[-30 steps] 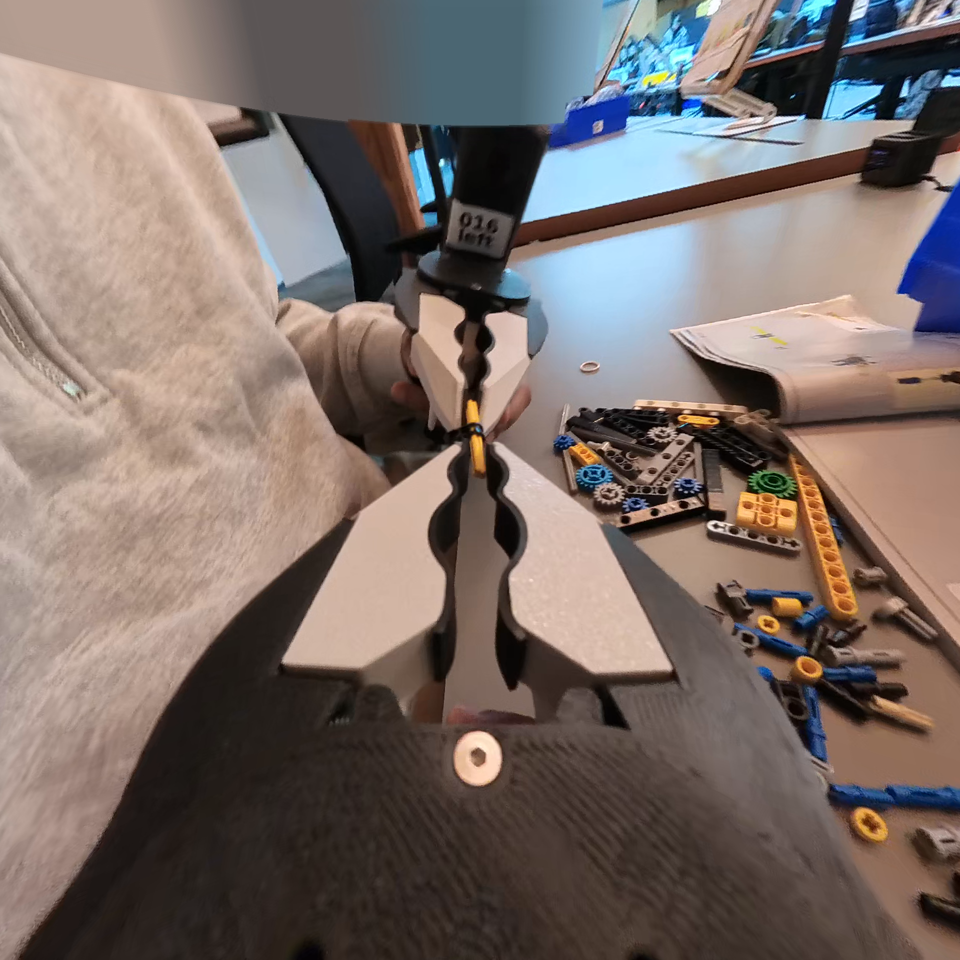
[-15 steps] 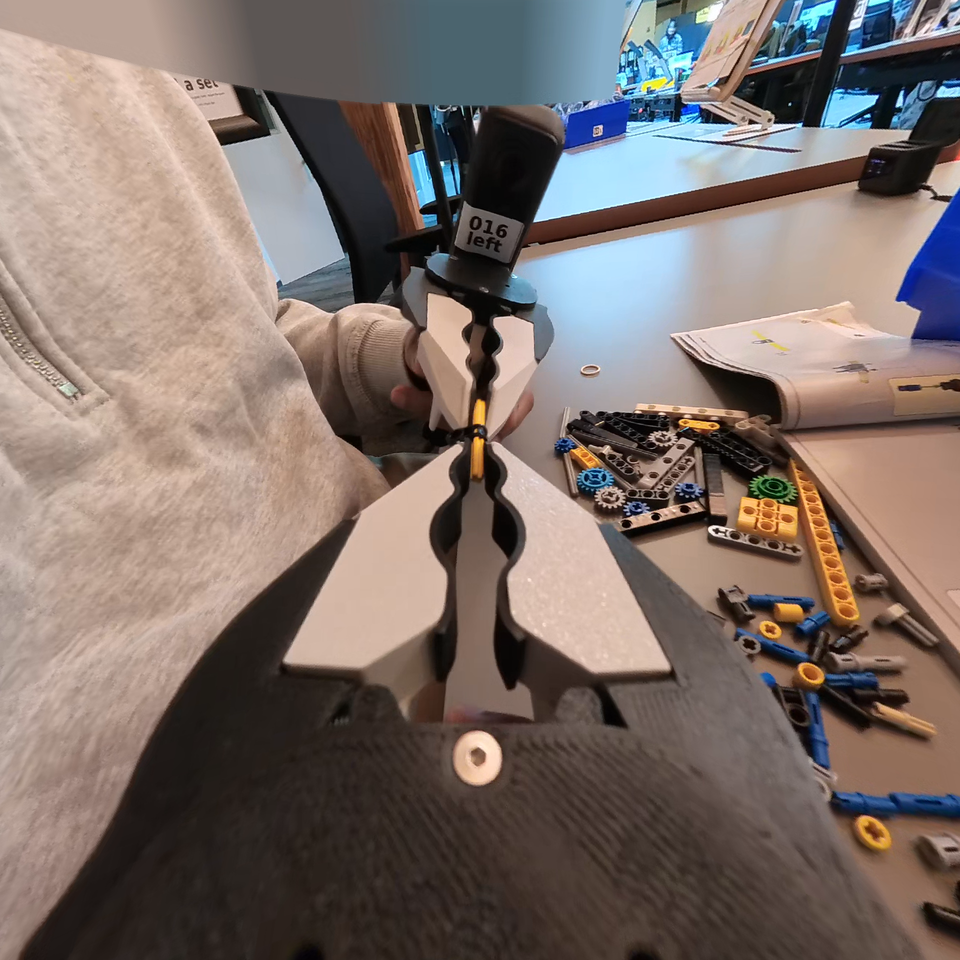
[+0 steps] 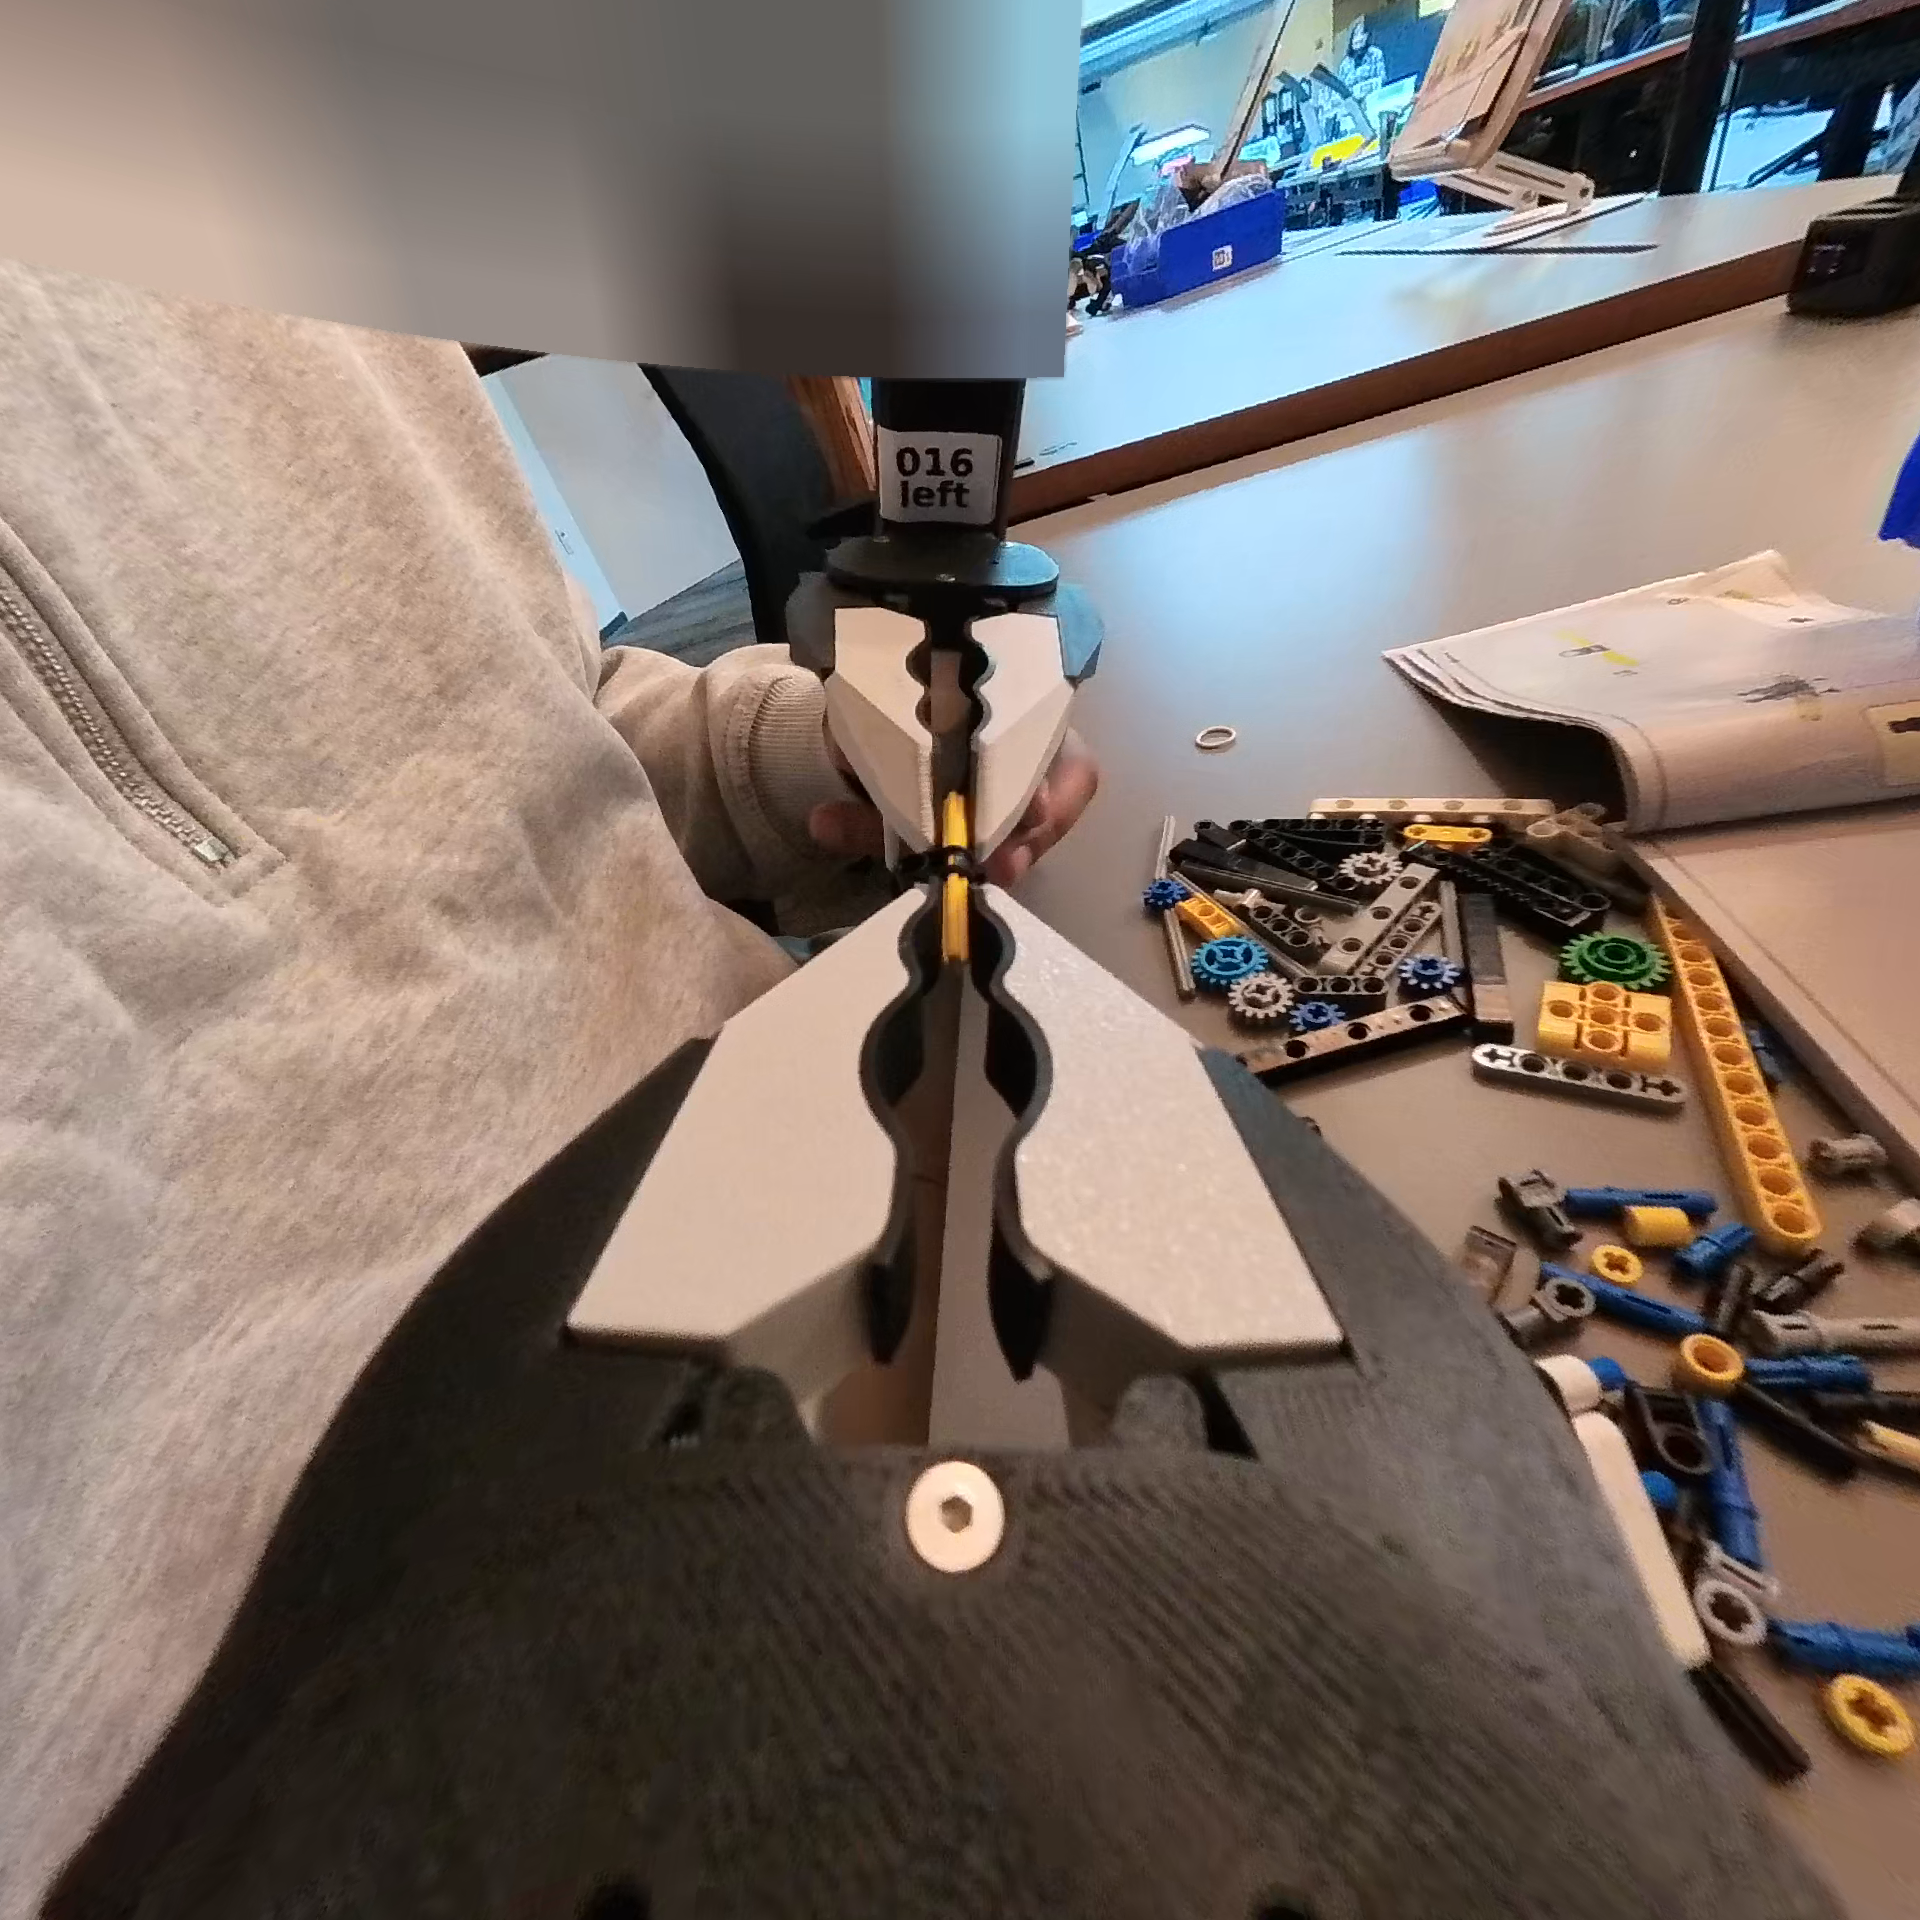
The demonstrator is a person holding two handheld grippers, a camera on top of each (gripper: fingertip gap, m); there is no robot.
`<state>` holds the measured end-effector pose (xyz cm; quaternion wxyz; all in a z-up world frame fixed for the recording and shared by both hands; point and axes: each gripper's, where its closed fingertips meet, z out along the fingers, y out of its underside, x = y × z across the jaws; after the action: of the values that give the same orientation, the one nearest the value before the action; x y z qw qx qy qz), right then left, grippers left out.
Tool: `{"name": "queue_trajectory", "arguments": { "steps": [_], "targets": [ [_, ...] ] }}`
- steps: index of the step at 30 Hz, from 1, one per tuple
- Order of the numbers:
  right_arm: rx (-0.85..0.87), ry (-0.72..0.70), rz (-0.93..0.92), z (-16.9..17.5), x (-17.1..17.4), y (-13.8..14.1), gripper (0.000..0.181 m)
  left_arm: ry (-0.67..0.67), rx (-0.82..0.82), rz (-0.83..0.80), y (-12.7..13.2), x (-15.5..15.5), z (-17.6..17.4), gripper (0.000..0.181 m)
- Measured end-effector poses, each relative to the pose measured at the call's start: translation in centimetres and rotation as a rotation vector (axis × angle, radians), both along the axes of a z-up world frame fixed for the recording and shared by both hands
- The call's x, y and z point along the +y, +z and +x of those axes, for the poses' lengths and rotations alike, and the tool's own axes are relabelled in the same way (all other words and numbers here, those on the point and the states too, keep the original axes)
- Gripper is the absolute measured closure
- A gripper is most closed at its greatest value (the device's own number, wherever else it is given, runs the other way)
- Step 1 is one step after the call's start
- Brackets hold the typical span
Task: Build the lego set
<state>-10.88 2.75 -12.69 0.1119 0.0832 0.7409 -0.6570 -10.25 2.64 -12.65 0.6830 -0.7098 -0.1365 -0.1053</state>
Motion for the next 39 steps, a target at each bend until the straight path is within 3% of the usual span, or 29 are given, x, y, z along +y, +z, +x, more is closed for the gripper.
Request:
{"name": "queue_trajectory", "arguments": {
  "steps": [39],
  "targets": [
    [0.005,0.019,-0.02,0.54,-0.03,0.45,0.176,-0.014,0.033,-0.038,-0.34,0.39,0.23,0.18]
  ]
}}
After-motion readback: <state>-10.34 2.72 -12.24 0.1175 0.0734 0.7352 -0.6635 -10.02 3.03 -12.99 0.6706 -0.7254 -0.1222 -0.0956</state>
